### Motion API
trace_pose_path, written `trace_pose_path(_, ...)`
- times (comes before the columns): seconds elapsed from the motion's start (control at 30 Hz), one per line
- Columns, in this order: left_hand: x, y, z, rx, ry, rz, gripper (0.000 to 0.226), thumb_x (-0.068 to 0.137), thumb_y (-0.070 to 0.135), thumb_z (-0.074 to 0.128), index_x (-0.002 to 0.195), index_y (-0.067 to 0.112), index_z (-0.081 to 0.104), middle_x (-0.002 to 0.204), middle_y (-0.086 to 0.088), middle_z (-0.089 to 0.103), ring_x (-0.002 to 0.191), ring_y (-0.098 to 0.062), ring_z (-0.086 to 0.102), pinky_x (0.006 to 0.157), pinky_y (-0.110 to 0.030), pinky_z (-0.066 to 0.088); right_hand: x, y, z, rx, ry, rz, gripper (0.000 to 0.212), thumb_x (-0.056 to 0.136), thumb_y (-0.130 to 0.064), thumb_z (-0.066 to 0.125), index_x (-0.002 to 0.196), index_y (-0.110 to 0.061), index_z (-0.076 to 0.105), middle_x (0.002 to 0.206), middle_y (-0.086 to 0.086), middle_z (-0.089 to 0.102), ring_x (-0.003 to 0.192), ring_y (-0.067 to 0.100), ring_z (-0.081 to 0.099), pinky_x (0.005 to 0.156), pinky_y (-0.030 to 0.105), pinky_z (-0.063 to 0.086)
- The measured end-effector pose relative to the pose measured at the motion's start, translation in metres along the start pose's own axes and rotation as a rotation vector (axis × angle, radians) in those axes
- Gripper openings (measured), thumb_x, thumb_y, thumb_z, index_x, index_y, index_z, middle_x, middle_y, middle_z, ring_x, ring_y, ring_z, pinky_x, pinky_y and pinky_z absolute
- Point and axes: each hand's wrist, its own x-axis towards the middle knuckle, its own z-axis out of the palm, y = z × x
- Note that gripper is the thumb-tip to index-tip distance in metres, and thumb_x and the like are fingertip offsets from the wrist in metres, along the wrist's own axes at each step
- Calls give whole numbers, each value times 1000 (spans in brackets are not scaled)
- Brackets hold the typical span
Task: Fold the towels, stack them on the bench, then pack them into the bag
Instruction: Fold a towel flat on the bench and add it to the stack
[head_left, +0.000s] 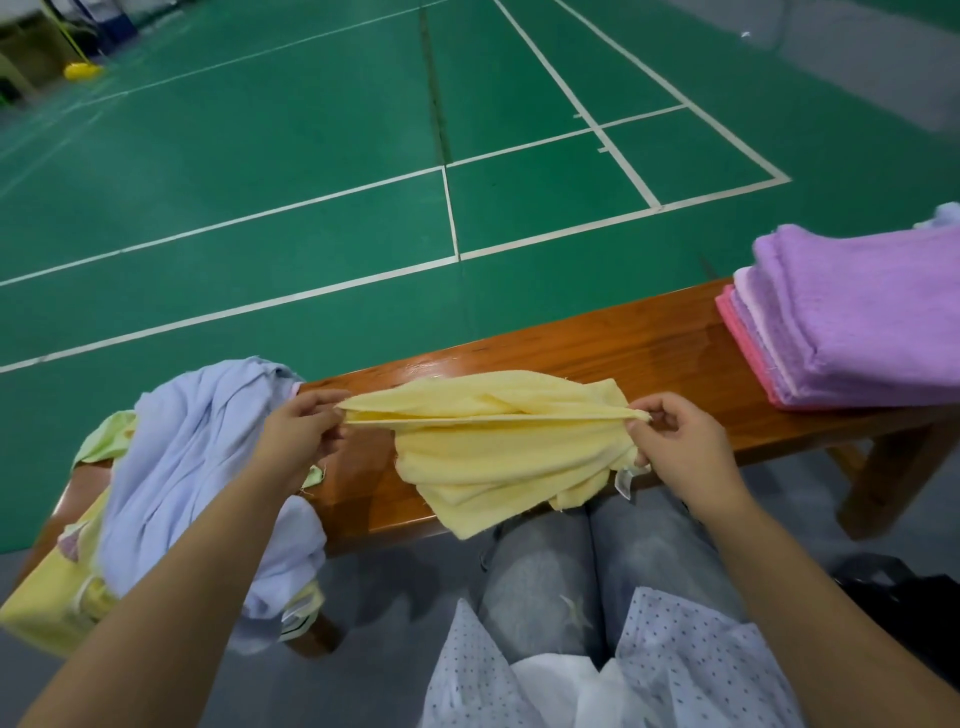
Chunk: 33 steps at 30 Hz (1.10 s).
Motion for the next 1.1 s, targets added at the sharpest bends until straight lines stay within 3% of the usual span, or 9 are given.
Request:
trace_pose_path(0.17, -3, 3, -10, -299, -62, -44, 25, 95, -12, 41, 100, 2, 61, 71, -11, 69, 65, -15, 71, 62, -20, 58, 1, -5, 4, 173, -18, 67, 14, 91, -2, 57, 95, -15, 60, 91, 7, 68, 73, 10, 71, 58, 19, 54)
trace_pose_path(0.43, -9, 9, -6, -201, -110, 12, 30, 92, -13, 44, 93, 3, 69, 103, -15, 67, 89, -23, 69, 72, -20, 58, 3, -10, 1, 281, -29, 63, 13, 86, 0, 63, 93, -11, 60, 98, 6, 67, 85, 14, 71, 76, 25, 58)
trace_pose_path(0.57, -8, 7, -8, -67, -139, 15, 43, 90, -12, 48, 76, 14, 79, 99, -11, 71, 96, -24, 67, 83, -27, 57, 3, -9, -1, 268, -53, 30, 14, 86, -3, 64, 93, -15, 60, 100, 6, 67, 88, 15, 71, 79, 29, 57)
trace_pose_path(0.63, -5, 3, -13, 78, -146, 30, 34, 87, -5, 58, 83, 21, 79, 101, -16, 71, 92, -28, 62, 88, -38, 52, 3, -8, -1, 268, -60, 23, 14, 86, -5, 65, 93, -16, 60, 101, 6, 67, 90, 16, 70, 82, 33, 56)
trace_pose_path(0.73, -5, 2, -14, 294, -109, 74, 27, 86, 5, 67, 94, 29, 76, 87, -17, 65, 74, -25, 48, 62, -29, 45, 3, -8, -1, 272, -64, 17, 13, 86, -7, 65, 94, -17, 61, 100, 4, 67, 91, 17, 70, 83, 34, 56)
trace_pose_path(0.8, -5, 2, -9, 485, -63, 175, 26, 86, 2, 65, 99, 22, 73, 85, -7, 64, 71, -23, 51, 56, -23, 44, 3, -8, -1, 268, -74, 11, 13, 86, -8, 65, 94, -17, 61, 101, 4, 68, 91, 16, 70, 82, 33, 56)
trace_pose_path(0.9, -2, -3, -1, 882, 21, 430, 26, 83, -4, 64, 104, 9, 72, 103, -10, 61, 90, -28, 59, 77, -35, 49, 1, -9, 0, 229, -91, -11, 12, 88, -9, 63, 97, -16, 61, 99, 2, 69, 89, 12, 70, 81, 31, 57)
trace_pose_path(0.97, 2, -7, 2, 968, 49, 516, 22, 82, -4, 66, 102, 4, 72, 104, -16, 56, 94, -34, 57, 83, -42, 48, 1, -10, 1, 193, -87, -27, 11, 91, -9, 60, 100, -15, 61, 96, 0, 69, 87, 10, 70, 80, 29, 57)
trace_pose_path(1.1, 2, -4, 7, 1010, 93, 581, 14, 83, -1, 66, 96, 0, 71, 100, -19, 56, 89, -37, 55, 76, -43, 48, 2, -10, -2, 120, -85, -33, 12, 93, -12, 57, 104, -14, 60, 95, -1, 69, 85, 7, 70, 79, 28, 58)
